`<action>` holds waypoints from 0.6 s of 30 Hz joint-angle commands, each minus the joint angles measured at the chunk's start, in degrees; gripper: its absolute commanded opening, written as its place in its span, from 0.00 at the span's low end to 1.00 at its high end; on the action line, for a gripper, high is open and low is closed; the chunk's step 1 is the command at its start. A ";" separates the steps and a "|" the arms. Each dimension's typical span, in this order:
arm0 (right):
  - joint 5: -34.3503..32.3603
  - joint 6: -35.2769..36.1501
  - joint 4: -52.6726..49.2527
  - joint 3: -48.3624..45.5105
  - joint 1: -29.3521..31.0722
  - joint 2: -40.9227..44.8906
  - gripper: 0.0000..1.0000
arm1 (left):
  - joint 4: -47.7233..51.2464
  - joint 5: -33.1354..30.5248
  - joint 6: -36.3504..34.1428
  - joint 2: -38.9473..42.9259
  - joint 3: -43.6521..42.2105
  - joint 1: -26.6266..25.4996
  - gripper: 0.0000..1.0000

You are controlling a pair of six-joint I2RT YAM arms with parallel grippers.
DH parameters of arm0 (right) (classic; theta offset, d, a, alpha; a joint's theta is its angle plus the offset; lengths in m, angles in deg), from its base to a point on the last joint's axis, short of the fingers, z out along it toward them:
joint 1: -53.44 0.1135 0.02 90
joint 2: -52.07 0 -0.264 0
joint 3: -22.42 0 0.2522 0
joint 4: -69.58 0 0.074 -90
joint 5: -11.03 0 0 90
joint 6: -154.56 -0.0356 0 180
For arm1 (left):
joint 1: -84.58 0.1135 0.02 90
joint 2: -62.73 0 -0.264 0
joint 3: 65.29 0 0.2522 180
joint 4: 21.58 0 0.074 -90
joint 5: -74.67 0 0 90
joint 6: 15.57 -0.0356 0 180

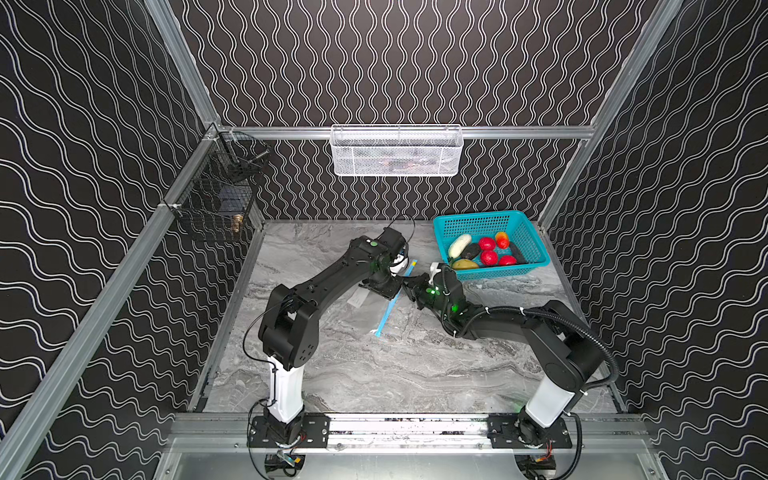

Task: Place the food in the zip-top bag and seal the zipper
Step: 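Pull the zipper sides apart with both grippers to open the bag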

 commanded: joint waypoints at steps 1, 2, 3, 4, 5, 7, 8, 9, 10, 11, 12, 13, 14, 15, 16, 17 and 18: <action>-1.03 -2.74 3.60 -0.25 0.39 0.01 0.00 | -0.02 -5.25 1.72 -0.27 0.84 -0.59 0.38; -0.95 -2.94 3.83 -0.16 0.53 -0.16 0.00 | -0.02 -6.21 1.81 -0.33 0.98 -0.81 0.38; -0.75 -3.09 3.83 0.01 0.61 -0.25 0.00 | 0.07 -7.42 1.97 -0.36 1.12 -0.99 0.37; -0.69 -3.14 3.79 0.10 0.70 -0.34 0.00 | 0.01 -8.22 2.03 -0.38 1.16 -1.20 0.37; -0.63 -3.35 3.81 0.14 0.79 -0.34 0.00 | -0.02 -9.18 2.07 -0.40 1.21 -1.36 0.37; -0.46 -3.84 3.86 0.11 0.96 -0.51 0.00 | 0.07 -10.52 2.33 -0.53 1.25 -1.69 0.36; -0.56 -3.99 3.78 0.11 1.01 -0.44 0.00 | 0.15 -11.20 2.47 -0.77 1.34 -1.74 0.35; -0.82 -4.32 3.23 0.11 1.05 -0.35 0.00 | 0.23 -11.65 2.57 -1.00 1.43 -1.82 0.34; -0.98 -4.53 2.95 0.02 1.14 -0.26 0.00 | 0.32 -11.98 2.61 -1.12 1.58 -1.93 0.34; -1.17 -4.78 2.65 -0.07 1.31 -0.17 0.00 | 0.42 -12.13 2.69 -1.36 1.73 -1.99 0.32; -1.32 -5.02 2.46 -0.14 1.38 -0.08 0.00 | 0.50 -12.17 2.62 -1.49 1.90 -2.12 0.30; -1.33 -5.07 2.77 -0.22 1.40 -0.08 0.00 | 0.59 -12.36 2.65 -1.59 2.02 -2.21 0.27; -1.33 -5.06 2.89 -0.25 1.49 -0.08 0.00 | 0.68 -12.78 2.65 -1.67 2.11 -2.34 0.24; -1.42 -5.16 2.45 -0.16 1.49 0.07 0.00 | 0.68 -13.09 2.52 -1.67 2.22 -2.51 0.20; -1.47 -5.16 2.35 -0.09 1.49 0.16 0.00 | 0.69 -13.27 2.52 -1.67 2.22 -2.66 0.16; -1.42 -4.99 2.28 -0.07 1.49 0.18 0.00 | 0.64 -13.29 2.48 -1.59 2.26 -2.78 0.09; -1.51 -4.98 2.01 -0.07 1.49 0.35 0.00 | 0.51 -13.46 2.49 -1.50 2.11 -2.93 0.02</action>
